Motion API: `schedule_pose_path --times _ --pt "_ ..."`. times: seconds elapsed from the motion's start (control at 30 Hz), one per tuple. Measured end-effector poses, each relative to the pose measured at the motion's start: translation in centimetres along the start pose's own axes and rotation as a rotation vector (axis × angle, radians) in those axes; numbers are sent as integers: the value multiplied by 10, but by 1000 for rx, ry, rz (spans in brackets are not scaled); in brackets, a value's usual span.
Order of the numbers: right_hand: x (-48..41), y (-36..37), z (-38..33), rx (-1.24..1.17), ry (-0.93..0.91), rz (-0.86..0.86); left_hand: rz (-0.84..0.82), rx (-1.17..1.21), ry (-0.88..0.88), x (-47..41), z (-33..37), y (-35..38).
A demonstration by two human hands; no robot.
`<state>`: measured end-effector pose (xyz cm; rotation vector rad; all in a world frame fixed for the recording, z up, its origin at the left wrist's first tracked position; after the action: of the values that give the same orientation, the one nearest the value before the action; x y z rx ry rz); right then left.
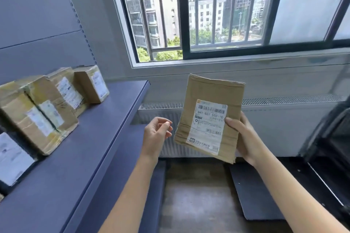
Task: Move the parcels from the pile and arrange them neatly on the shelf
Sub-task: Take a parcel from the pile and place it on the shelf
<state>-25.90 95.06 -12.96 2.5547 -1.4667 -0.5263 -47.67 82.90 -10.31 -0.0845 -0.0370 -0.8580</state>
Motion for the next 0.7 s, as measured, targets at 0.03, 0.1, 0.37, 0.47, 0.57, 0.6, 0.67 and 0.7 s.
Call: schedule_pose_path --times 0.03,0.1,0.37,0.47,0.57,0.6,0.67,0.7 --pt "-13 -4 7 -6 14 -11 1 -4 -4 -13 -2 6" --pt "-41 -13 22 -9 38 -36 3 -8 -14 -40 -7 19" --pt "-181 -41 47 -10 97 -204 120 -2 -25 -148 -4 67" --pt "-233 -32 61 -13 143 -278 171 13 -38 -172 0 71" --pt "-272 -3 79 -41 173 -389 275 18 -52 -190 4 53" --pt "-281 7 86 -51 184 -418 309 14 -57 -196 4 44" --pt "-299 29 100 -80 196 -462 363 3 -71 -209 3 25" --pt "-308 40 107 -98 199 -482 389 2 -78 -216 1 15"
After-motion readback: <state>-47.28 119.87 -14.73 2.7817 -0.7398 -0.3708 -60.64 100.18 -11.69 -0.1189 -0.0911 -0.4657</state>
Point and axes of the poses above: each hand's wrist, its own x-axis away from the middle knuckle, its own y-axis out of the palm, z = x × y, the point moved 10 cm from there along -x, towards the middle knuckle, and after that the axes turned 12 degrees about -y, right-handed, at the moved point
